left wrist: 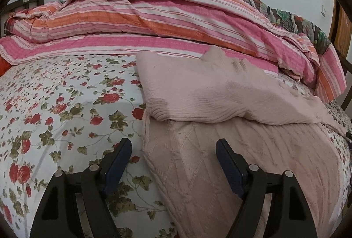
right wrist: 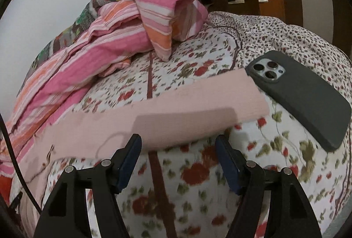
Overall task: Fold small clothes
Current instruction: 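Grasp the other sleeve cuff with the right gripper, then fold the held sleeve across the sweater body and release with the right gripper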
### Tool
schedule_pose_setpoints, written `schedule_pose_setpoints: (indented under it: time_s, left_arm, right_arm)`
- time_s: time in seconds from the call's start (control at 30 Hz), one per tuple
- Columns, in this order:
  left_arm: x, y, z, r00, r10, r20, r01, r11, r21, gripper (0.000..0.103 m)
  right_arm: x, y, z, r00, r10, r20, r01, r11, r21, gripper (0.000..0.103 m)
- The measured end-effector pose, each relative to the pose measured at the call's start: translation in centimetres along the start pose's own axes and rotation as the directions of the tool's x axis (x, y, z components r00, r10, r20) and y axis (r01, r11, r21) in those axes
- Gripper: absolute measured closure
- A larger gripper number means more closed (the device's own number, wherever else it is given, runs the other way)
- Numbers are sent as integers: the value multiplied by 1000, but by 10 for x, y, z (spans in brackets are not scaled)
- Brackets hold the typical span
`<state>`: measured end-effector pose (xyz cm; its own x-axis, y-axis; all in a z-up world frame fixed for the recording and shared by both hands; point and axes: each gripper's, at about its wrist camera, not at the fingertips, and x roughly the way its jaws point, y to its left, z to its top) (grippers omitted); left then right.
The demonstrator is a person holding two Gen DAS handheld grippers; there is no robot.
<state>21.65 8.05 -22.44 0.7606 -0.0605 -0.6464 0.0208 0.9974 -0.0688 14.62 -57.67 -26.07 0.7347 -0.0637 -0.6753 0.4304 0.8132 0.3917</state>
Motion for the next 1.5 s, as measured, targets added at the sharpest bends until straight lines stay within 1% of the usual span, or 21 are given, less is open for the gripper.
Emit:
schedule_pose_setpoints:
  time_s: [0.1, 0.17, 0.2, 0.23, 0.27, 0.33, 0.43, 0.53, 0.63, 0.73, 0.83, 0.9, 0.93, 1.0, 1.1, 1.2, 1.27, 1.33, 1.37, 1.43, 1.5]
  left_arm:
    - [0, 2, 0, 1000, -10, 3, 10, 1000, -9, 26]
    - [0, 4, 0, 1000, -20, 5, 20, 1000, -19, 26]
    - [-1, 4, 0, 1000, -24, 6, 24, 999, -23, 26]
    - [-1, 4, 0, 1000, -28, 8, 28, 999, -26, 26]
    - [-1, 5, 0, 999, -34, 10, 34, 999, -31, 26]
    - [-2, 7, 0, 999, -45, 15, 45, 998, -40, 26]
    - [-3, 11, 0, 997, -72, 28, 74, 995, -64, 26]
    - [-6, 18, -1, 992, -114, 53, 118, 988, -99, 26]
    - [-8, 23, -2, 988, -138, 73, 146, 981, -125, 26]
    - [-10, 30, -4, 983, -164, 88, 177, 969, -170, 26]
    - [-13, 41, -4, 977, -194, 90, 209, 954, -213, 26]
    - [-22, 54, -9, 979, -173, 110, 198, 941, -274, 26]
    - [-27, 60, -13, 979, -164, 124, 195, 932, -305, 26]
    - [-38, 72, -19, 976, -171, 132, 207, 918, -338, 25]
    - [-49, 81, -24, 982, -166, 88, 186, 925, -331, 24]
    - [-64, 91, -32, 988, -133, 79, 152, 931, -332, 24]
    - [-73, 94, -37, 989, -128, 68, 143, 937, -319, 24]
    - [-79, 95, -39, 994, -98, 54, 110, 948, -298, 24]
    - [-82, 93, -40, 996, -78, 43, 87, 959, -271, 24]
    - [-84, 90, -39, 998, -62, 33, 68, 970, -234, 24]
    - [-85, 91, -38, 997, -64, 33, 70, 969, -235, 24]
  right_arm:
    - [7, 2, 7, 1000, -19, 11, 19, 1000, -1, 34]
    - [12, 5, 13, 998, -60, 21, 60, 998, -6, 40]
    - [14, 7, 14, 995, -95, 27, 96, 995, -16, 57]
    - [17, 11, 17, 991, -129, 26, 130, 991, -35, 83]
    - [19, 14, 20, 990, -139, 21, 140, 989, -55, 92]
    - [17, 22, 23, 988, -151, 41, 154, 985, -74, 96]
    - [1, 50, 30, 979, -174, 107, 188, 972, -141, 96]
    - [-20, 80, 35, 975, -148, 165, 177, 967, -182, 97]
    - [-38, 125, 40, 972, -112, 207, 161, 957, -239, 97]
    - [-55, 182, 38, 973, -54, 224, 120, 949, -292, 97]
    - [-75, 255, 27, 974, 21, 227, 60, 936, -346, 97]
    - [-83, 296, 18, 976, 86, 202, -11, 938, -348, 97]
    - [-87, 322, 10, 974, 141, 175, -70, 929, -363, 97]
    - [-89, 365, -7, 969, 205, 141, -132, 903, -409, 97]
    - [-82, 428, -42, 952, 292, 97, -208, 842, -497, 97]
    - [-62, 481, -79, 933, 360, 22, -289, 782, -552, 97]
    - [-41, 509, -102, 930, 366, -47, -328, 763, -557, 97]
    - [-25, 525, -118, 924, 369, -100, -361, 757, -545, 97]
    - [-16, 532, -127, 920, 370, -127, -377, 752, -541, 97]
    - [-5, 545, -154, 916, 356, -183, -396, 734, -552, 96]
    - [6, 549, -169, 904, 352, -241, -426, 714, -556, 92]
